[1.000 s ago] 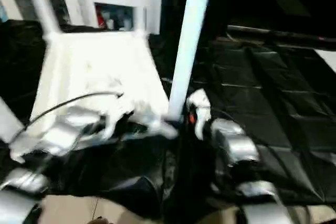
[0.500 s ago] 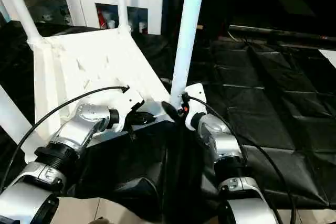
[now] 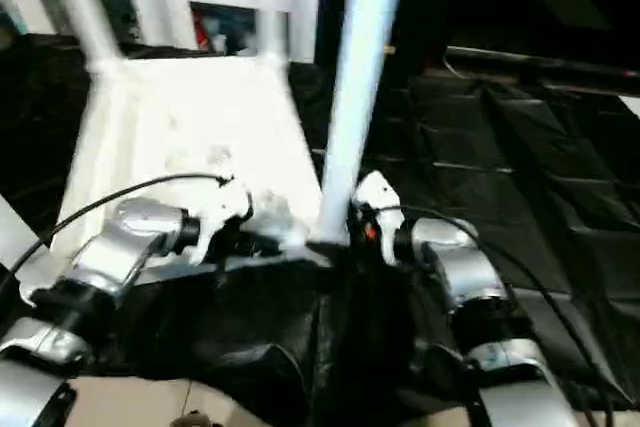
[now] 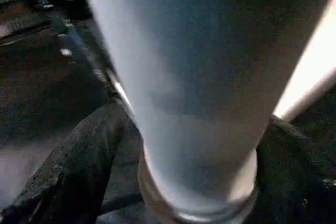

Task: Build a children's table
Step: Rotate leg to tighten

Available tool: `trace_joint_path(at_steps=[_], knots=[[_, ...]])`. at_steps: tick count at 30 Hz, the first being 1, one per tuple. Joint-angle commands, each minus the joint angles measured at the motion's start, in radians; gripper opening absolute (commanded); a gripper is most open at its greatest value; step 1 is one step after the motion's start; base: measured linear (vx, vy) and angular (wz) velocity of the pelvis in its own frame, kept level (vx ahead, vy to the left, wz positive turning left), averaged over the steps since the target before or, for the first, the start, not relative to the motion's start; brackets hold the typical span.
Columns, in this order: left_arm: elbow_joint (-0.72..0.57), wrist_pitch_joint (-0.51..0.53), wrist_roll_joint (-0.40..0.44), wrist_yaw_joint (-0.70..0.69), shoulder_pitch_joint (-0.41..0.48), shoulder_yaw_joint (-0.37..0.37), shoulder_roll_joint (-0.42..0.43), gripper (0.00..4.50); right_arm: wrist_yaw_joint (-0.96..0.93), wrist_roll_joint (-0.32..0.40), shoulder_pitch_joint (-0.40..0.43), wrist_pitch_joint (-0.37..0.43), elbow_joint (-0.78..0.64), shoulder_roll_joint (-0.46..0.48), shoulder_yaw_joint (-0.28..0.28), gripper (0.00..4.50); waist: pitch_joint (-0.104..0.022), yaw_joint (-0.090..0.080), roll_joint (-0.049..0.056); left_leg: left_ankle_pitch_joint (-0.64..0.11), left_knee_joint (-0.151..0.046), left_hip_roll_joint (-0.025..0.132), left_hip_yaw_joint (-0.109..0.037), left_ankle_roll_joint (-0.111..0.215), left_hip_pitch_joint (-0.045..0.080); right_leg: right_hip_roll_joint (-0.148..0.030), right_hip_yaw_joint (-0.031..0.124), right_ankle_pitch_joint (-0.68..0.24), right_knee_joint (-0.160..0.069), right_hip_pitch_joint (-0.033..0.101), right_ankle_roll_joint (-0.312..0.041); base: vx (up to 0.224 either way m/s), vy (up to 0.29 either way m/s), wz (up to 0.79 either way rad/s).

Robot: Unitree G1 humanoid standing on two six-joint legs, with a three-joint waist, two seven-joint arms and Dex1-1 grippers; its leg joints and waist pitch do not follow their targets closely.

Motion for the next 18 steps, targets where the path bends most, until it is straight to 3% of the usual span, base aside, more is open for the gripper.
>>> trace_joint_path(at_steps=[1, 2, 4, 11, 18], knots=[[-0.056, -0.012, -0.026, -0.05, 0.001, -0.028, -0.006, 0.0, 0.084, 0.013, 0.015, 0.023, -0.018, 0.002, 0.05, 3.84, -0.062, -0.002, 0.005, -0.17, -0.066, 0.04, -0.003, 0.062, 0.003, -0.081, 0.064, -0.249, -0.064, 0.059, -0.168, 0.0, 0.0, 0.0], [-0.058, -0.012, -0.026, -0.052, 0.002, -0.028, -0.005, 0.0, 0.084, 0.014, 0.015, 0.024, -0.019, 0.002, 0.05, 3.6, -0.061, -0.002, 0.004, -0.178, -0.066, 0.039, -0.002, 0.058, 0.004, -0.081, 0.064, -0.268, -0.068, 0.057, -0.164, 0.0, 0.0, 0.0], [-0.077, -0.006, -0.035, -0.075, 0.012, -0.031, 0.01, 0.0, 0.096, 0.018, 0.018, 0.031, -0.025, -0.002, 0.052, 3.54, -0.061, -0.001, 0.003, -0.187, -0.068, 0.038, -0.004, 0.049, 0.004, -0.083, 0.063, -0.299, -0.071, 0.057, -0.155, 0.0, 0.0, 0.0], [-0.109, 0.001, -0.045, -0.107, 0.033, -0.036, 0.035, 0.0, 0.128, 0.029, 0.033, 0.058, -0.053, -0.007, 0.071, 2.97, -0.061, -0.002, 0.002, -0.183, -0.068, 0.038, -0.005, 0.04, 0.005, -0.081, 0.065, -0.296, -0.069, 0.057, -0.153, 0.0, 0.0, 0.0], [-0.057, 0.003, -0.022, 0.022, 0.004, 0.003, -0.02, 0.0, 0.051, 0.026, 0.044, 0.036, -0.043, 0.034, 0.047, 2.67, -0.059, 0.001, 0.001, -0.188, -0.068, 0.037, -0.003, 0.037, 0.007, -0.083, 0.065, -0.31, -0.074, 0.053, -0.147, 0.0, 0.0, 0.0]])
